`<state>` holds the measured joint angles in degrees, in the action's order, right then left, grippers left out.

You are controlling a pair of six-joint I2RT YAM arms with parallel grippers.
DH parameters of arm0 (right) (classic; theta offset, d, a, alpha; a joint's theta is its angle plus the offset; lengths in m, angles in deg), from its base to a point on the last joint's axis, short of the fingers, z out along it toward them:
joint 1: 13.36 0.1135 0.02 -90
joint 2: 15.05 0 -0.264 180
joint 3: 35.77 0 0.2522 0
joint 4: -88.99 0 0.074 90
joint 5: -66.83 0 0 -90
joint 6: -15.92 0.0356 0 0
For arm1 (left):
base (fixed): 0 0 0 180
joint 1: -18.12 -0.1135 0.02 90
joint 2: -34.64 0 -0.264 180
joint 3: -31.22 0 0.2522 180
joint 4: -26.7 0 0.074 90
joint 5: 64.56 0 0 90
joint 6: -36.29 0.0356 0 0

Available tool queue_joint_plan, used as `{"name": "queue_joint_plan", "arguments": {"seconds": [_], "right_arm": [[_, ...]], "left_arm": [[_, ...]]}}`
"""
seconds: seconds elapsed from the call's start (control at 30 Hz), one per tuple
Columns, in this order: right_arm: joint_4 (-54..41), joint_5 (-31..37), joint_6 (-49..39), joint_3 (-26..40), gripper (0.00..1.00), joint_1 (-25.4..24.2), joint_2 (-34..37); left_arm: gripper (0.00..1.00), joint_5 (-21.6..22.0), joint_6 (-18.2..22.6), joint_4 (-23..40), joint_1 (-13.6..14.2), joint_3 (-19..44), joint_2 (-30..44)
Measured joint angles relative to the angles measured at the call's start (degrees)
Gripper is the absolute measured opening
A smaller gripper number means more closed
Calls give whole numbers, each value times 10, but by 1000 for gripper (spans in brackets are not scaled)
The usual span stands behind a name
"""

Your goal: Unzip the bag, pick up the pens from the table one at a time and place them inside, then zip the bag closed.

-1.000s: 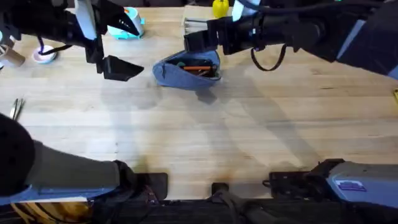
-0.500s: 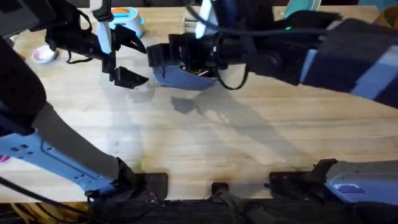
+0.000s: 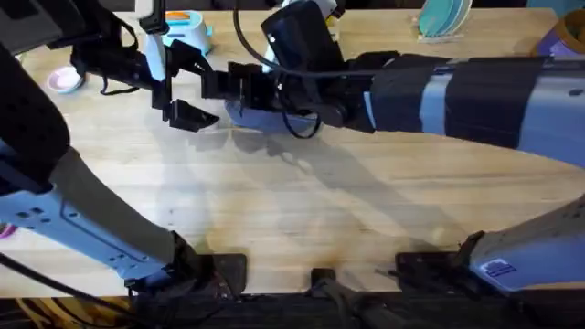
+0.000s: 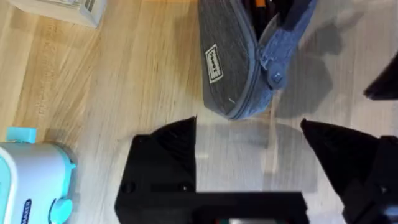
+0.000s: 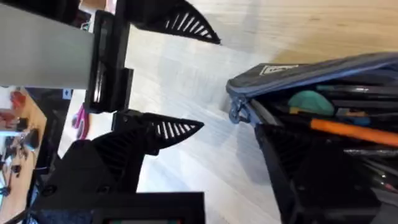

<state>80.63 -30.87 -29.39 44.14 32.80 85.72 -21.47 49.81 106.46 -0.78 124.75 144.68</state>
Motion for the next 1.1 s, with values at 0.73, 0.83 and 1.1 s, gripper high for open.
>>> {"name": "queue_joint_plan", "arguments": {"seconds": [0.73,0.83,1.1], "right_arm": [[-27,218,43,0,997,95,0],[-23,227,59,0,997,95,1],[25,233,86,0,997,95,28]], "left_arm": [[993,7,0,2,0,0,0],[993,7,0,2,0,0,0],[993,7,0,1,0,0,0]]}}
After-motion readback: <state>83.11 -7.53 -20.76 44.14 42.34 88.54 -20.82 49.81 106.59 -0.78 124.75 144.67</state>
